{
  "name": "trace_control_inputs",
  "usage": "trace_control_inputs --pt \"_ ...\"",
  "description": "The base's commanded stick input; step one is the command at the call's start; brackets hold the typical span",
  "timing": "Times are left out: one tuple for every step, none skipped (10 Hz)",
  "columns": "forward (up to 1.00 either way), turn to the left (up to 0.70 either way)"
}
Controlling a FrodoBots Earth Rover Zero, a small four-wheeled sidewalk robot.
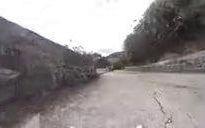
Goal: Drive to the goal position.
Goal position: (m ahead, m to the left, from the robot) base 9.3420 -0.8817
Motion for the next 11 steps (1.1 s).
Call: trace_control_inputs --pt "1.0 0.0" --pt "1.0 0.0" --pt "1.0 0.0" --pt "1.0 0.0" --pt "1.0 0.0" --pt "1.0 0.0" --pt "1.0 0.0" --pt "1.0 0.0" --pt "1.0 -0.25" --pt "1.0 -0.14" --pt "1.0 -0.03"
